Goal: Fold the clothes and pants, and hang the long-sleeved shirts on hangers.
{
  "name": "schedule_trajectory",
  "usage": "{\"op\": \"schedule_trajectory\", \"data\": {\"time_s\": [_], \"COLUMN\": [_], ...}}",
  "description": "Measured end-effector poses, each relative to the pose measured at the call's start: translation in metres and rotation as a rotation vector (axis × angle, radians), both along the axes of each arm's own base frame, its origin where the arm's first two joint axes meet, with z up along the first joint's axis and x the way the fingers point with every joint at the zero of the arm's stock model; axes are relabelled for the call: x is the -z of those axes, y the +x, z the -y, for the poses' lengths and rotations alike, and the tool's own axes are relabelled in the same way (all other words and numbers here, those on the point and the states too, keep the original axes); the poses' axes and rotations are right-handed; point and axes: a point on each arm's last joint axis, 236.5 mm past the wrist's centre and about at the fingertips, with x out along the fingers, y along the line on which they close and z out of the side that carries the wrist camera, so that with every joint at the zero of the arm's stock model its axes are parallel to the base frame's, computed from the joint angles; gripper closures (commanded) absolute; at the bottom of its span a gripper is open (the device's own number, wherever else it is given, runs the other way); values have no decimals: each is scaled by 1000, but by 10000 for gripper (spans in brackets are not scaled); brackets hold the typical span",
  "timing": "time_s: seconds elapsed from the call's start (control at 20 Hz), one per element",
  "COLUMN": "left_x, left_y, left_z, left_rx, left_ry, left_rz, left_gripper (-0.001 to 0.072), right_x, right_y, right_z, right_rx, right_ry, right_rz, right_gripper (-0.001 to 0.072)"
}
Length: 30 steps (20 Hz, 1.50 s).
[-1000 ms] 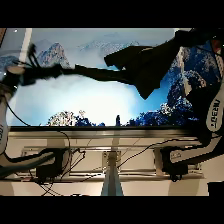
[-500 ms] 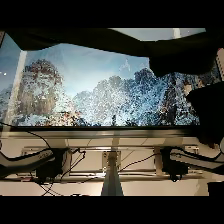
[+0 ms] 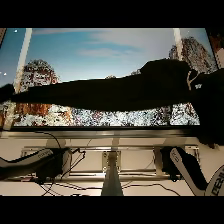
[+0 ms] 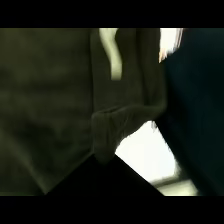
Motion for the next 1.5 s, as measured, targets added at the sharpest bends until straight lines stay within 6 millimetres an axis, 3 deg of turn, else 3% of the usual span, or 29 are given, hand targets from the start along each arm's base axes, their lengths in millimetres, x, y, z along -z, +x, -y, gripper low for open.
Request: {"op": "schedule_trajectory", "data": {"time_s": [0.15, 0.4, 0.65, 1.0, 1.05, 1.1, 1.15, 1.35, 1.5], "left_x": [22, 31, 32, 29, 29, 28, 28, 27, 26], "left_y": [-50, -87, -102, -103, -101, -101, -100, -99, -91], "left_z": [-14, -28, -38, -61, -63, -66, -69, -69, -65], "left_rx": [-34, -88, -95, -81, -79, -76, -74, -74, -53], "left_ry": [11, 14, 43, 135, 145, 157, 169, 174, 178], "left_rz": [-134, -208, -250, -247, -241, -238, -237, -233, -227], "left_gripper": [688, 688, 687, 686, 586, 246, -9, 17, 18], "right_x": [42, 72, 78, 80, 80, 80, 80, 81, 73], "right_y": [-51, -112, -134, -139, -140, -141, -141, -124, -79], "right_z": [-27, -44, -34, -22, -21, -20, -19, -21, -32], "right_rx": [-25, -49, -45, -39, -38, -37, -36, -38, -41], "right_ry": [65, 109, 60, 16, 13, 6, 2, 10, 51], "right_rz": [-139, -352, -437, -468, -471, -475, -475, -406, -220], "right_gripper": [678, 678, 678, 653, 455, 117, -5, 3, 3]}}
